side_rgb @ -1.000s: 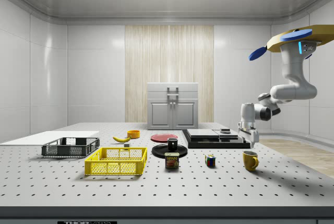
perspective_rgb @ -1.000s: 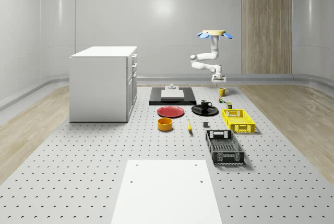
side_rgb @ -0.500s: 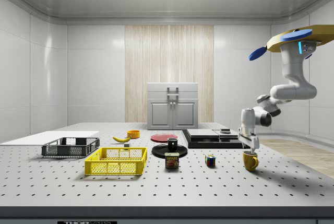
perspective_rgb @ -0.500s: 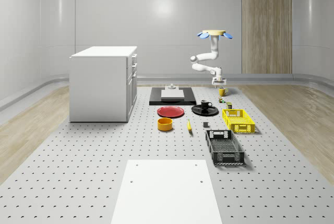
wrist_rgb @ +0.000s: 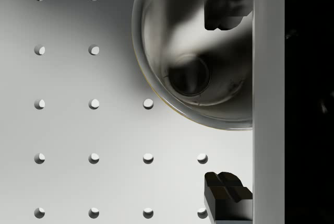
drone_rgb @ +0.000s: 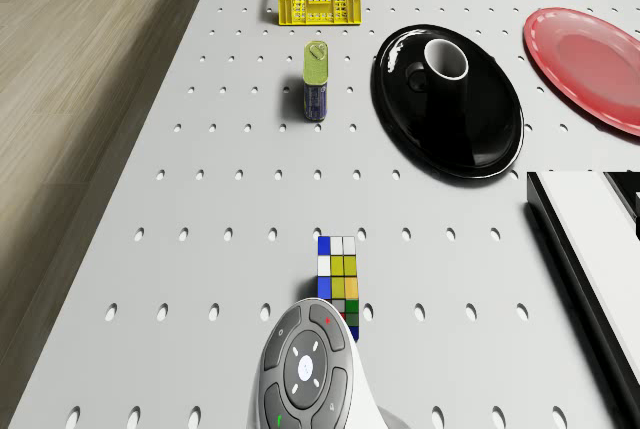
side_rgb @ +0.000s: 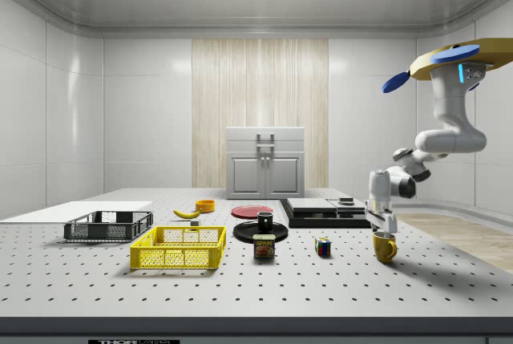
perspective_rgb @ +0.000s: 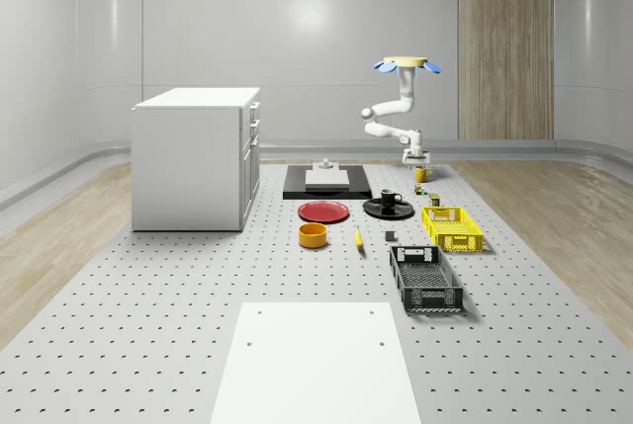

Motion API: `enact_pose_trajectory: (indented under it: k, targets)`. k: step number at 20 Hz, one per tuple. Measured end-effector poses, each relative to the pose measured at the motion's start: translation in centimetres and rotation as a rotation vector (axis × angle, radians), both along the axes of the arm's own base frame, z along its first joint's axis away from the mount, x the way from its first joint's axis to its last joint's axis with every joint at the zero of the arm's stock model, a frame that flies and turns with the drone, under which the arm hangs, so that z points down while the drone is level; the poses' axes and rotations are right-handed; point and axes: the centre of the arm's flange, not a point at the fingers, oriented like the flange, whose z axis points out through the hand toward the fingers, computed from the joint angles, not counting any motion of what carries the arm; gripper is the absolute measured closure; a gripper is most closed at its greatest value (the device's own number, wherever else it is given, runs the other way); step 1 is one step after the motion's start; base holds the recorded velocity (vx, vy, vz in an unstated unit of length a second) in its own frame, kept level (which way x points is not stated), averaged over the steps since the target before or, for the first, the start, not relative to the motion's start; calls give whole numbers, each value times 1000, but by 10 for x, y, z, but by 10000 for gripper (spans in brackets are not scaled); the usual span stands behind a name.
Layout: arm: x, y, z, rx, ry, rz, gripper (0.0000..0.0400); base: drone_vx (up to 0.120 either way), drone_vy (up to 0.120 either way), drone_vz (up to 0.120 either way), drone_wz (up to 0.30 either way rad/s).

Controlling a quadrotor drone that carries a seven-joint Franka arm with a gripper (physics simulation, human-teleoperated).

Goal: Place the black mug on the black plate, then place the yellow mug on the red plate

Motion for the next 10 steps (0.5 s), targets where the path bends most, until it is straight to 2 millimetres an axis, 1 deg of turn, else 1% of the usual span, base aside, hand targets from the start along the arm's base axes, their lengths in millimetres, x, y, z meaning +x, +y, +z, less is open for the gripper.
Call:
enact_pose_trajectory:
  k: [10]
  targets:
    - [5,5,2,0,0,0,0,0,0,0,0]
